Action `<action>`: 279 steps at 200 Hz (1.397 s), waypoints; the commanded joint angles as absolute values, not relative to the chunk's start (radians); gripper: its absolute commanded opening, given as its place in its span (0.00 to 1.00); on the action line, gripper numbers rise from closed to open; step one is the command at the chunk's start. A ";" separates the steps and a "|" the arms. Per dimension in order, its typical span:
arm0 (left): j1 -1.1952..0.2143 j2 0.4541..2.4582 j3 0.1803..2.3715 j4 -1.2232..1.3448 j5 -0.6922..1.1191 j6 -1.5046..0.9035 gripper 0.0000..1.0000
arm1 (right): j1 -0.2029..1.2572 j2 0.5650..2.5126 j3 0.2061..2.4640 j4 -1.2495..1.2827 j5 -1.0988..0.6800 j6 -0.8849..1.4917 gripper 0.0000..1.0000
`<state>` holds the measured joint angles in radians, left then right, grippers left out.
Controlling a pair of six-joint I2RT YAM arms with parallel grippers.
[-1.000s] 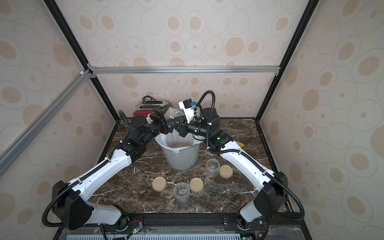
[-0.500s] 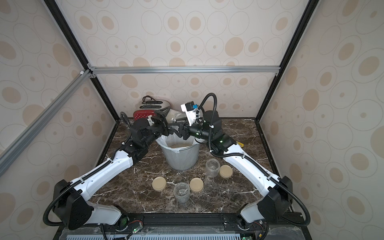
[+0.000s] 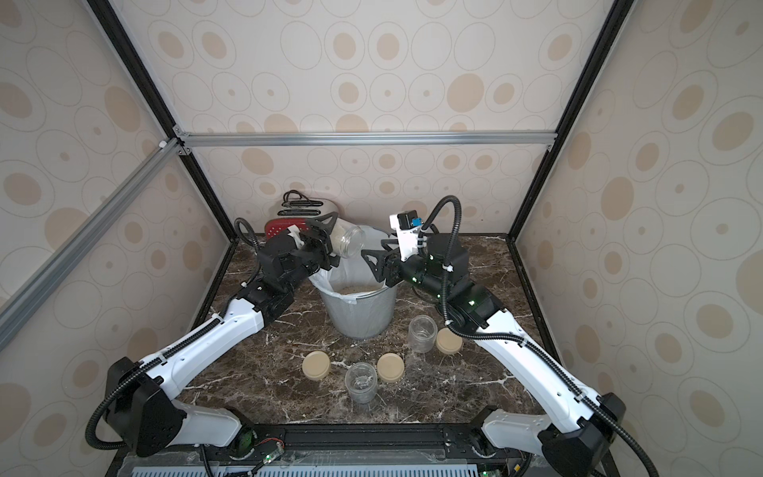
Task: Empty moldy rice from jars
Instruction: Pour the moldy rice from the jar into the trash bin.
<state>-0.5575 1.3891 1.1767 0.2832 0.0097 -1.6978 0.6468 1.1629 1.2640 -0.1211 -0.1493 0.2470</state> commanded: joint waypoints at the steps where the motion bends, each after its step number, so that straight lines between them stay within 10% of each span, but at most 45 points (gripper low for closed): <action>1: -0.559 1.354 1.279 0.285 -0.010 -1.569 0.47 | 0.644 1.083 1.210 -0.190 0.016 0.243 0.65; 279: -0.551 1.294 1.370 0.008 -0.125 -1.191 0.48 | 0.640 0.660 0.754 -0.436 0.170 0.541 0.65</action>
